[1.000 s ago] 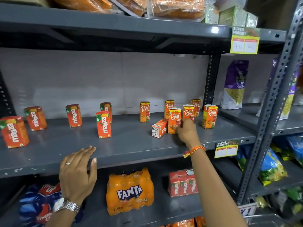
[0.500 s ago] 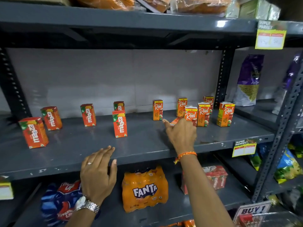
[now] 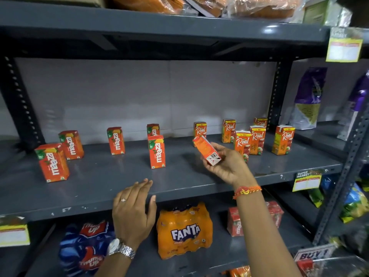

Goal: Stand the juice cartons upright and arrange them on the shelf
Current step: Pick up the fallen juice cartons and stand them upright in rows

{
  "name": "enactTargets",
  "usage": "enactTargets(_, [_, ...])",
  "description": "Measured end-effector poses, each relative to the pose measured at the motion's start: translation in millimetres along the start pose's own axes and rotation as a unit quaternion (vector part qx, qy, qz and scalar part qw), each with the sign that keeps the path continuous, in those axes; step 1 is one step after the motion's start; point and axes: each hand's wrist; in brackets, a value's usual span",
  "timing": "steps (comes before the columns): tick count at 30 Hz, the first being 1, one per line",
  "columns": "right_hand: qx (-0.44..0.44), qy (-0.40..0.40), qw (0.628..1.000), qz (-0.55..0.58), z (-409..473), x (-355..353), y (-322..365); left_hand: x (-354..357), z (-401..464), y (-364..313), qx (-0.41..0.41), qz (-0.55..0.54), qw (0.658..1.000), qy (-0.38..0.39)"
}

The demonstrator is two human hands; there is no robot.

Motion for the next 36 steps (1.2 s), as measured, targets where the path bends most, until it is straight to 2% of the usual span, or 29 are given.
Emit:
enactTargets(4, [0.024, 0.064, 0.989, 0.133, -4, 0, -4, 0, 0, -1, 0.000, -0.003, 1.000, -0.001])
enactTargets(8, [0.002, 0.108, 0.975, 0.196, -9, 5, -9, -1, 0, -1, 0.000, -0.003, 1.000, 0.001])
enactTargets(11, [-0.018, 0.095, 0.967, 0.235, -10, 9, -15, -3, 0, -2, 0.000, -0.003, 1.000, 0.003])
enactTargets(15, [-0.017, 0.055, 0.990, 0.126, -17, 7, -19, -4, 0, -2, -0.005, -0.002, 1.000, 0.012])
enactTargets(18, [-0.044, 0.020, 0.993, 0.108, -18, 3, -19, -5, 0, -2, -0.008, -0.001, 1.000, 0.024])
enactTargets(21, [-0.053, 0.028, 0.995, 0.084, -18, 2, -17, -7, -1, -5, -0.015, -0.007, 0.999, 0.046])
enactTargets(24, [-0.047, 0.065, 0.997, -0.009, -19, 3, -16, -15, -3, -1, -0.010, -0.005, 0.996, 0.091])
enactTargets(29, [-0.057, 0.147, 0.973, -0.167, -15, 26, -35, -33, -7, 23, 0.047, 0.002, 0.990, 0.130])
enactTargets(33, [-0.082, 0.173, 0.933, -0.305, -12, 59, -71, -50, -17, 69, -0.027, 0.005, 0.996, 0.087])
enactTargets(36, [-0.096, 0.171, 0.912, -0.361, 0, 83, -104, -63, -28, 108, -0.072, 0.032, 0.994, 0.073])
Point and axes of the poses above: each hand's wrist, its own z-axis towards the middle knuckle, its own x-axis out of the palm, y = z × x, and after that the axes turned 10 degrees about y, right-handed
